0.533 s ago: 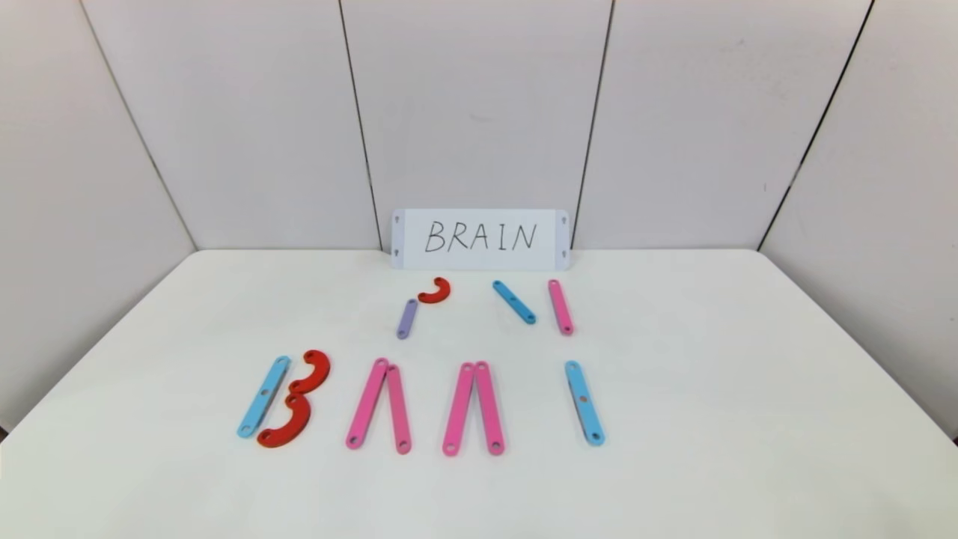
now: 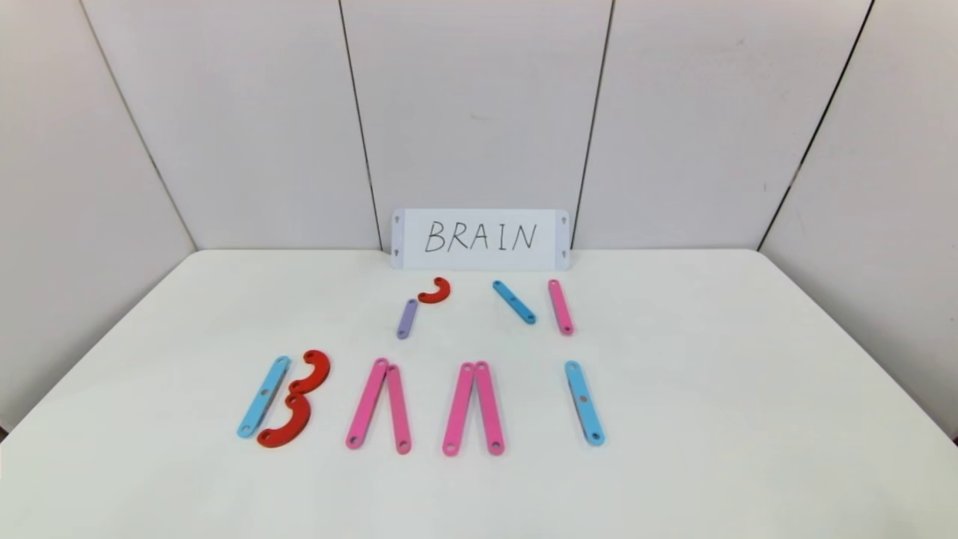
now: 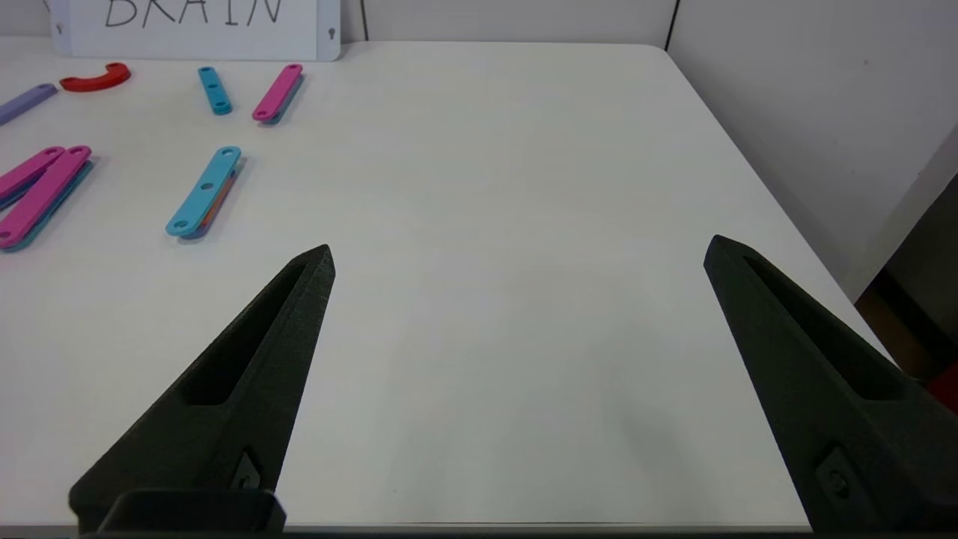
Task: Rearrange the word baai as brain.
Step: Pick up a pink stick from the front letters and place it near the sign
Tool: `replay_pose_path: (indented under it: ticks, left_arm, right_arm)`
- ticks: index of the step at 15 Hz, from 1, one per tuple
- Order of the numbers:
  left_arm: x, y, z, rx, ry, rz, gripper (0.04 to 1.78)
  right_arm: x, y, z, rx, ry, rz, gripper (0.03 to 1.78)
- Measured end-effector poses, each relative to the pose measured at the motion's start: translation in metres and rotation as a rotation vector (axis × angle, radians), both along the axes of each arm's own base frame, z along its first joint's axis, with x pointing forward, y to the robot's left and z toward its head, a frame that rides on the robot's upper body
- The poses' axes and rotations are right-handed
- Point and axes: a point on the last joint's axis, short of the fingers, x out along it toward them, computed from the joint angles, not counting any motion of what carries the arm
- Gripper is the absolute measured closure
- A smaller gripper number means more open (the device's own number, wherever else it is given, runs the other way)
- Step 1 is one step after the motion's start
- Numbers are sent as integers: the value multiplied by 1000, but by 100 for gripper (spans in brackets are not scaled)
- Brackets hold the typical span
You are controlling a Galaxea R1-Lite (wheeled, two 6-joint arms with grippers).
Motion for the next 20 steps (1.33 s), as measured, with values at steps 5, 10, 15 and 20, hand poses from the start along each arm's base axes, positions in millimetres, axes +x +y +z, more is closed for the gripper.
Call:
replay_pose_path:
  ticks: [5, 10, 15, 20]
  left_arm:
    - [-2, 0, 6, -6, -11, 1, 8]
    - [-4, 0, 47, -8, -53, 2, 8]
    - [7, 0, 117, -10, -79, -5, 8]
    - [49, 0, 175, -8, -16, -9, 8]
  right_arm:
    - [-3, 0, 10, -15, -27, -3, 8]
    - [-16, 0, 51, -19, -111, 5, 8]
    - [-6, 0, 104, -21, -85, 16, 8]
    - [42, 0, 162, -19, 33, 23, 8]
